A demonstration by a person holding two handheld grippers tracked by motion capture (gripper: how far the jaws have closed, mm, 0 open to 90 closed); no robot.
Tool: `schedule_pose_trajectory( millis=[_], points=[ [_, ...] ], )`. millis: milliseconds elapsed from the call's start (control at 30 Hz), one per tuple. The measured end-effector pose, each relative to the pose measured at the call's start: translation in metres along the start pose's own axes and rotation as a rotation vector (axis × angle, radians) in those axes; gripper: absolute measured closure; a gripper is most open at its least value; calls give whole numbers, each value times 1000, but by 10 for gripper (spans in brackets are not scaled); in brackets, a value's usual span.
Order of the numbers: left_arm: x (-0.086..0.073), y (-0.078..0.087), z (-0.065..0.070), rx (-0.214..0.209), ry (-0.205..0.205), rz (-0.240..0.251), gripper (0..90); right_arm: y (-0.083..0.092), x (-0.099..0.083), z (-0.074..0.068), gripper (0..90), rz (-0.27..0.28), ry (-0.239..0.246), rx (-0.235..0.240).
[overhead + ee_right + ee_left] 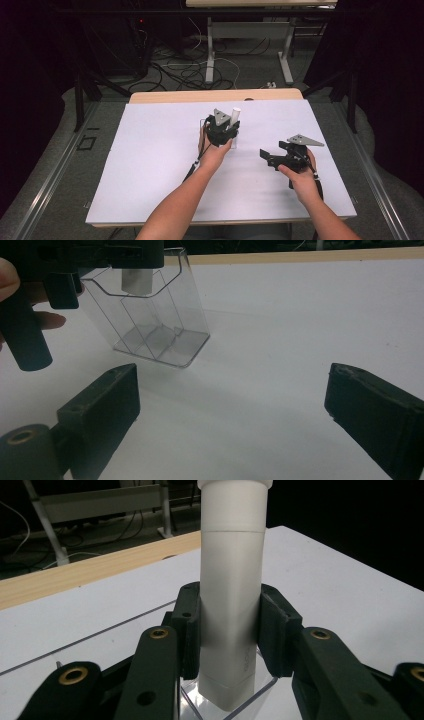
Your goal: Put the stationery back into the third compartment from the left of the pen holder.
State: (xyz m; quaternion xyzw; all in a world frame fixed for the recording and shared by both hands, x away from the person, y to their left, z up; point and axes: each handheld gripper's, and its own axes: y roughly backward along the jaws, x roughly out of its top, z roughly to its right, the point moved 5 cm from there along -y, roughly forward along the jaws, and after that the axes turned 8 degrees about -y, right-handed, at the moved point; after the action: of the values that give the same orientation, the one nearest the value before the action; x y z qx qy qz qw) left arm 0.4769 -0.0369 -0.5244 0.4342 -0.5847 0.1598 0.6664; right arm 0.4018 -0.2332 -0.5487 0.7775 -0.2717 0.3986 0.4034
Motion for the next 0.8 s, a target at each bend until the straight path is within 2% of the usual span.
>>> schedule_pose_trajectory(
  millis=[167,300,633,667,733,800],
  points=[
    [-5,-2,3,29,13,26,659,0,0,0,75,-3,1,2],
    [-8,-3,2,41,30,20,659,0,-1,0,75,-2,3,4],
    [-15,-3,1,45,23,-1,654,0,-1,-1,81,-8,3,7],
    [-14,-3,1,38,29,3,648,-1,-1,-2,80,-8,-2,8],
    [-12,0,1,33,34,7,555,-1,-2,-2,81,-8,4,10],
    [-11,5,3,8,37,11,519,-1,-2,-2,81,-12,5,12]
  ],
)
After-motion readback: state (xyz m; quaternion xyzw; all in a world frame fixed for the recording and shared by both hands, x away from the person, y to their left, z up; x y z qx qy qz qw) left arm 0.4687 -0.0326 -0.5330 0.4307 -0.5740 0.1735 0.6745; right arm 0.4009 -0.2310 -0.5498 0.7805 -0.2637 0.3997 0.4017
